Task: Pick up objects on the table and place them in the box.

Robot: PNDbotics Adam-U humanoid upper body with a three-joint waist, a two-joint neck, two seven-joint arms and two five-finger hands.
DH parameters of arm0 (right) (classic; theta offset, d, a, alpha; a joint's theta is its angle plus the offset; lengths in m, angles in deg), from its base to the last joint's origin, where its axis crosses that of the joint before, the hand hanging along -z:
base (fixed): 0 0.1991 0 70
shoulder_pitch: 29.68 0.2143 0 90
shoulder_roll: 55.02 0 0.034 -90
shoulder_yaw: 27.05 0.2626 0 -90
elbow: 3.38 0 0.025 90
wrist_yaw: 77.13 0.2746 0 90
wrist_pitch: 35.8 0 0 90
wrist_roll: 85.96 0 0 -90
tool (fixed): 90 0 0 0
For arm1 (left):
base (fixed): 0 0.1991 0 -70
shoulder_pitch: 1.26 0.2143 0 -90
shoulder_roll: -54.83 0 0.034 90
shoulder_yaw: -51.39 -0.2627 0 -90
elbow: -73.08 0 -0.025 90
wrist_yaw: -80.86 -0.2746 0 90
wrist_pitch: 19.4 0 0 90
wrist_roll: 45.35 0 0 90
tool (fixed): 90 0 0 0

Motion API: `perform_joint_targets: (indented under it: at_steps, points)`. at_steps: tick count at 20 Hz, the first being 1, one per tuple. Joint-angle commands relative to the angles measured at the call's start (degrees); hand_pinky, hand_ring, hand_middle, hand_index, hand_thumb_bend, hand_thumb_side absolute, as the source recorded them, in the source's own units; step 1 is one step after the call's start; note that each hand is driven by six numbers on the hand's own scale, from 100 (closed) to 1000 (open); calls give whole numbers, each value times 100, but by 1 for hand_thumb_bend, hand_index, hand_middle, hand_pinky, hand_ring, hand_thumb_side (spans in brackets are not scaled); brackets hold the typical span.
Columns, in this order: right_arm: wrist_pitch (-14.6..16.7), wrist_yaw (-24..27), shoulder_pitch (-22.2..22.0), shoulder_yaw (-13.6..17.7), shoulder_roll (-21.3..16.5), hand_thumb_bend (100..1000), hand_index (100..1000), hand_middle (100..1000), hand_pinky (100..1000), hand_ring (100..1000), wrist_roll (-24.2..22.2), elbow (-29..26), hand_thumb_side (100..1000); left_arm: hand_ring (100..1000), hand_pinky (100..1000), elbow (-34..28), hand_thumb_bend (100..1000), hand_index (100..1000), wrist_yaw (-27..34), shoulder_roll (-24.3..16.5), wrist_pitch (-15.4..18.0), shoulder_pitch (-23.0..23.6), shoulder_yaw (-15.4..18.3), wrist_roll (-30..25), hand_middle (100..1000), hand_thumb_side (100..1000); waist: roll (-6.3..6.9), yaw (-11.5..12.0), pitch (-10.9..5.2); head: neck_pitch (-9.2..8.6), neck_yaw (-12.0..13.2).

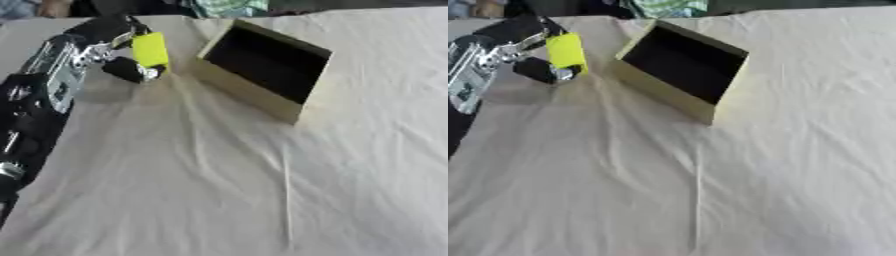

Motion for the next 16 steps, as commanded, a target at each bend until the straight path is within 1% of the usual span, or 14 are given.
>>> perform_joint_targets:
  at_steps: [1, 4, 8, 13, 16]
  points:
    - [33, 40, 147, 71, -64, 100, 878, 640, 781, 679, 16, -97, 732, 590, 800, -344, 100, 608, -138, 28, -135, -226, 191, 401, 439, 498, 28, -51, -27, -211, 117]
    - [62, 64, 253, 69, -21, 100, 878, 641, 781, 681, 12, -97, 730, 571, 791, -425, 100, 607, -514, 314, -203, -320, 261, 772, 450, 496, 0, -154, 32, -367, 282]
    - [90, 96, 357, 54, 21, 100, 877, 641, 781, 681, -15, -97, 729, 568, 794, -356, 100, 617, -877, 640, -213, -404, 350, 1094, 445, 502, -25, -273, 79, -416, 444]
    - [113, 134, 454, 56, 87, 100, 877, 642, 781, 682, -1, -97, 729, 559, 790, -297, 100, 626, -850, 939, -83, -497, 405, 1239, 432, 516, -40, -441, 128, -455, 609]
    - [129, 157, 500, 63, 122, 100, 877, 643, 780, 684, 30, -97, 728, 534, 784, -322, 100, 628, -715, 1066, 28, -507, 402, 1349, 423, 523, -31, -520, 140, -486, 687]
